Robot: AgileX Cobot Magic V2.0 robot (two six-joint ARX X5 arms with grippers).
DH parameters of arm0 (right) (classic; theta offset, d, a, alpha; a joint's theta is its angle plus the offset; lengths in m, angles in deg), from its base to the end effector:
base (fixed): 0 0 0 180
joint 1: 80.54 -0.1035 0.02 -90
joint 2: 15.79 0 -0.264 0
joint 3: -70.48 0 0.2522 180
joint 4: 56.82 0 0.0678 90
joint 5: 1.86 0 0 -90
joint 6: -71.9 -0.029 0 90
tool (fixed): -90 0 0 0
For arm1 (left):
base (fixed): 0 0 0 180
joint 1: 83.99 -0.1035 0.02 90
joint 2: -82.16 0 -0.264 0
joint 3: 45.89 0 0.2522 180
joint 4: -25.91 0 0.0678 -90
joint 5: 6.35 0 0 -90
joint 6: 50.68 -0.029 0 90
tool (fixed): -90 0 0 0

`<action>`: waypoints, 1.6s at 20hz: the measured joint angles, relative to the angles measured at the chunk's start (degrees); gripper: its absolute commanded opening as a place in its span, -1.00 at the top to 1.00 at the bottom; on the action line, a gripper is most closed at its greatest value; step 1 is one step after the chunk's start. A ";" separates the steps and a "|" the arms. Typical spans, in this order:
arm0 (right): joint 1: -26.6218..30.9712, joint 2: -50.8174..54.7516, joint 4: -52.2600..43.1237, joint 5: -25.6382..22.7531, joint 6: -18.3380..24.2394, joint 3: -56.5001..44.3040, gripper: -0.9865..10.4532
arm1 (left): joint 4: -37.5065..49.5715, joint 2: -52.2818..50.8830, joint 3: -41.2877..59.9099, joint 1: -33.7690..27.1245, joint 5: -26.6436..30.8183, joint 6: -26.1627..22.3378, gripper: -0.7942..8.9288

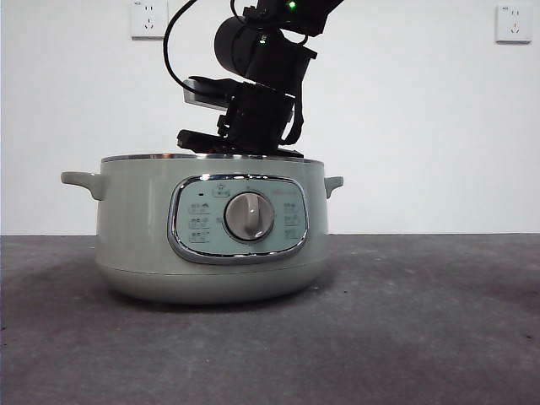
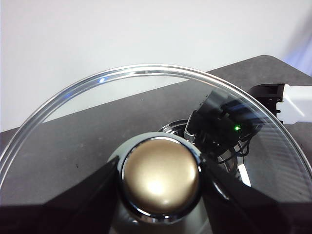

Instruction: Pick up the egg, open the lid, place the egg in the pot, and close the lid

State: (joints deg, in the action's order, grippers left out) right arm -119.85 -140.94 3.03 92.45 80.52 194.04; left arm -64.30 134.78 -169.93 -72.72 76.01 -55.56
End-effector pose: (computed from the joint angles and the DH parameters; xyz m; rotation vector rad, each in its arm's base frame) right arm 0.3625 0.2996 0.2274 -0.4599 0.9963 0.7661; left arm 0.0301 -0.0099 0.5212 0.0941 0.3152 -0.3409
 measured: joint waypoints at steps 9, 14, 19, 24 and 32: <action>0.00 -0.35 7.69 0.85 -0.02 10.12 -0.01 | 0.02 0.00 0.00 0.00 -0.02 0.00 0.85; 0.35 2.73 20.39 3.02 -0.50 24.57 0.01 | 0.00 0.59 0.00 1.42 -0.02 -0.13 0.85; 2.56 14.32 25.73 2.99 -0.52 24.76 0.01 | 0.74 1.42 5.27 2.89 -0.04 -0.81 0.85; 5.57 24.17 31.41 2.95 -0.50 24.79 0.01 | 15.21 2.82 19.23 2.91 -6.75 -1.05 0.85; 5.66 41.64 31.45 2.97 -0.94 18.18 0.01 | 30.45 16.24 25.33 7.19 -8.48 -0.87 0.85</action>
State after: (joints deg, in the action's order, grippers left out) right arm -114.19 -99.30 34.48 95.43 79.58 212.22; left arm -33.85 151.02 -144.60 -65.53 67.53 -56.44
